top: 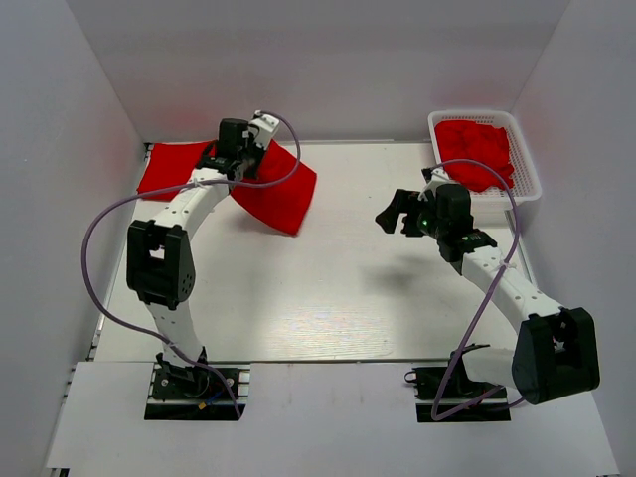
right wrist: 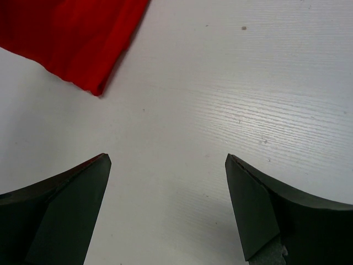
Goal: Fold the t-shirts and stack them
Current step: Put the neatly folded tshirt into the corner of the board with the left arm
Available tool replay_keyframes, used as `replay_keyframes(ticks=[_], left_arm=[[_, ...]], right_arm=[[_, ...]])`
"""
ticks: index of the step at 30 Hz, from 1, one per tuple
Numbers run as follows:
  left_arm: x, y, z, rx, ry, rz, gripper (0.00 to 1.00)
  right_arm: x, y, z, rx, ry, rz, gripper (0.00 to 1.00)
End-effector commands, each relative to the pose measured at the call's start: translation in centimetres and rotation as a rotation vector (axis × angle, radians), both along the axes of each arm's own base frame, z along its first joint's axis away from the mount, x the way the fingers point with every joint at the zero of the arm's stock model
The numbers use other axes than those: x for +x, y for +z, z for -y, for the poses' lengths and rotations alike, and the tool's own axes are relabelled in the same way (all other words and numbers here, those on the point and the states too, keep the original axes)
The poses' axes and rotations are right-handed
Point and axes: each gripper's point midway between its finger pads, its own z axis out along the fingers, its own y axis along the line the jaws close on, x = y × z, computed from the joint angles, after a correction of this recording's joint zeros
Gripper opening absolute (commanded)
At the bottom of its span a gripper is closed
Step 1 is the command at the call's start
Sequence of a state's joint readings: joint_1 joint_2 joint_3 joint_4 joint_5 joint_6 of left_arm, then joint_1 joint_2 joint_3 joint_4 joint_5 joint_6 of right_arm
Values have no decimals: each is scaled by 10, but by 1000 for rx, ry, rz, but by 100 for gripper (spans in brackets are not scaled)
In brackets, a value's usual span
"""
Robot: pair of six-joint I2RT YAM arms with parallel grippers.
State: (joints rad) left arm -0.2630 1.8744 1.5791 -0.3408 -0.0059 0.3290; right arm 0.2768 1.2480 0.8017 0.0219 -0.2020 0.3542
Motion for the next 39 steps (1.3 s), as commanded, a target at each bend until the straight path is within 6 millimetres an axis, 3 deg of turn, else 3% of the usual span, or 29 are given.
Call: replay_keyframes(ticks=[1, 10, 12, 13, 15, 16, 19, 23, 25, 29, 39], left_arm=[[12, 64, -29, 41, 31, 142, 0], [42, 106, -73, 139, 57, 258, 0], [47, 101, -80, 162, 57, 247, 0], [49, 111, -87, 175, 62, 268, 0], [54, 106, -92, 189, 64, 257, 0], [56, 117, -98, 187, 78, 280, 0], [60, 118, -105, 195, 62, 276, 0], [65, 139, -116, 203, 80, 319, 0], [66, 136, -129, 207, 102, 310, 0], [68, 141, -135, 207, 115, 327, 0], [83, 122, -178, 222, 226, 312, 0]], right_arm=[[5, 24, -8, 53, 17, 70, 90], [1, 40, -11, 83, 29, 106, 90], [3, 41, -10, 85, 19, 108, 90], [3, 41, -11, 82, 20, 113, 90], [8, 36, -9, 76, 6, 96, 90], [10, 32, -9, 74, 2, 80, 90], [12, 29, -14, 85, 21, 67, 90], [15, 27, -17, 95, 26, 52, 90], [17, 27, -18, 95, 24, 50, 90], [21, 21, -21, 96, 27, 32, 90], [32, 17, -24, 85, 23, 17, 90]])
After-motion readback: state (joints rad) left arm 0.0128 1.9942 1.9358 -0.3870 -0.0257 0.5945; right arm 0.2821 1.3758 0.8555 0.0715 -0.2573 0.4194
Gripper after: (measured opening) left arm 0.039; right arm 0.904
